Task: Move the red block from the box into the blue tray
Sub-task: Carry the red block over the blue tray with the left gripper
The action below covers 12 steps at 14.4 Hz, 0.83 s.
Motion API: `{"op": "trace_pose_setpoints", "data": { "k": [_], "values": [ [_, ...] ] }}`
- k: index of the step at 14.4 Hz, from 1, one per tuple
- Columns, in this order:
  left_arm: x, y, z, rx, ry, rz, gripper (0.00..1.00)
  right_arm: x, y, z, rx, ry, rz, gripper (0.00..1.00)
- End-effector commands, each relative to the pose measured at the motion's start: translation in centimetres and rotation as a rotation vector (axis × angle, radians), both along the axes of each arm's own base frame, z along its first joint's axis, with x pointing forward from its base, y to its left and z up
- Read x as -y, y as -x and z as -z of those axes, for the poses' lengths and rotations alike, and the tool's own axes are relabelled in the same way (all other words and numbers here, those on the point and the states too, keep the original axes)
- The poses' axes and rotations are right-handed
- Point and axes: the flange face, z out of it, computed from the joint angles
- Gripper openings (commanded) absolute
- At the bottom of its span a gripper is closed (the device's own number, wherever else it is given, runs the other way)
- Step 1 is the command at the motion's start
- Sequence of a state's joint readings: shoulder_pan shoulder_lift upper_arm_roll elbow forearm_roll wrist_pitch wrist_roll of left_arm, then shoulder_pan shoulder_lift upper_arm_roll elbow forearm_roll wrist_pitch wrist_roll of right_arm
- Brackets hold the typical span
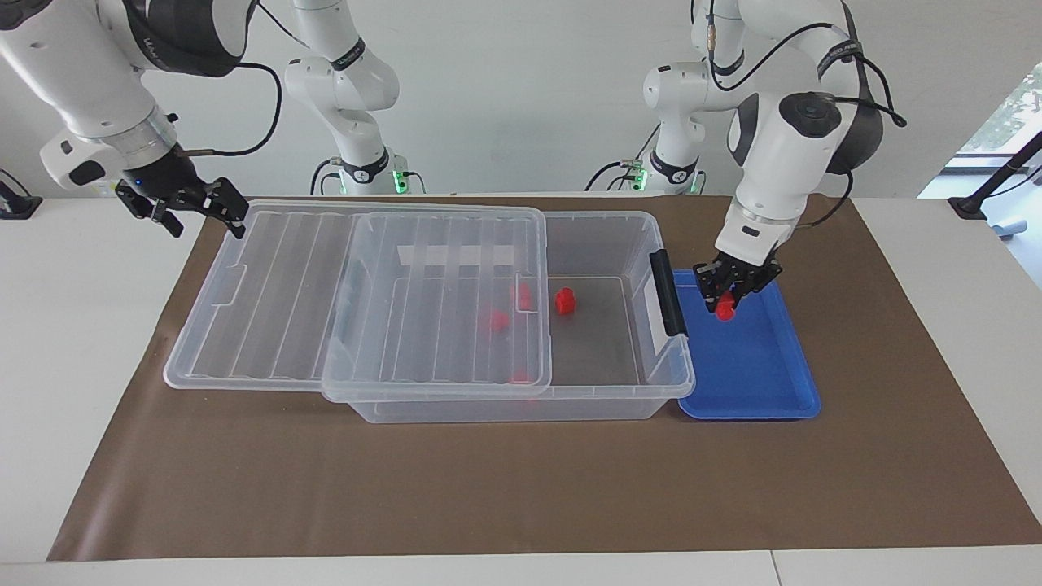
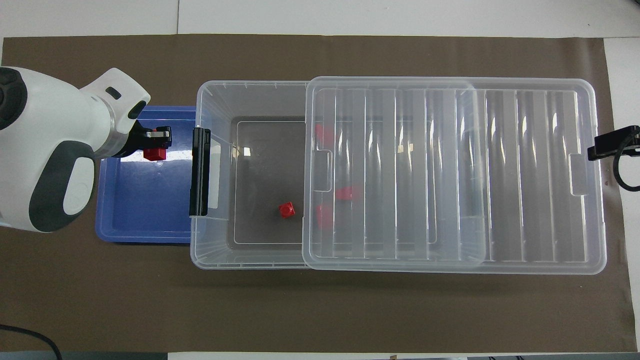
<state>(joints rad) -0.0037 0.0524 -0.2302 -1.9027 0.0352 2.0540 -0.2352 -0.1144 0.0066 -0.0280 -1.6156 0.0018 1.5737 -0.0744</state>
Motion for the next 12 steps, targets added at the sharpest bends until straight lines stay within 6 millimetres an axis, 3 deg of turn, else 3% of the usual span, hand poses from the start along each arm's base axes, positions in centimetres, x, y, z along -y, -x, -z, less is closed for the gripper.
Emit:
{"op": "trace_pose_setpoints", "data": {
  "k": [1, 2, 3, 4, 6, 9, 12],
  "values": [
    [-3.0, 0.2, 3.2, 0.006, 0.012, 0.068, 0.0, 0.5, 0.6, 0.0, 0.008, -0.003, -0.016, 1.0],
    [-3.9, 0.3, 4.6, 0.018, 0.011, 0.082, 0.0, 1.3, 0.7, 0.0, 0.011, -0.003, -0.011, 1.0],
    [-5.1, 0.2, 6.1, 0.015, 0.009, 0.099, 0.0, 2.4, 0.5, 0.1, 0.041, 0.002, 0.0, 0.8],
    [-5.7, -0.1, 7.8, 0.004, 0.01, 0.122, 0.0, 4.1, 0.8, 0.9, 0.052, 0.005, 0.02, 0.44],
    [-6.9, -1.0, 10.1, 0.012, 0.02, 0.116, 0.0, 6.5, 2.1, 3.0, 0.026, -0.004, -0.016, 0.0],
    [-7.5, -1.5, 13.2, 0.036, 0.034, 0.105, 0.0, 10.3, 2.2, 6.1, 0.059, 0.007, -0.006, 0.0],
    [-8.1, -1.2, 15.9, 0.017, 0.035, 0.147, 0.0, 11.3, 1.1, 8.8, 0.048, 0.004, -0.031, 0.0]
  ]
}}
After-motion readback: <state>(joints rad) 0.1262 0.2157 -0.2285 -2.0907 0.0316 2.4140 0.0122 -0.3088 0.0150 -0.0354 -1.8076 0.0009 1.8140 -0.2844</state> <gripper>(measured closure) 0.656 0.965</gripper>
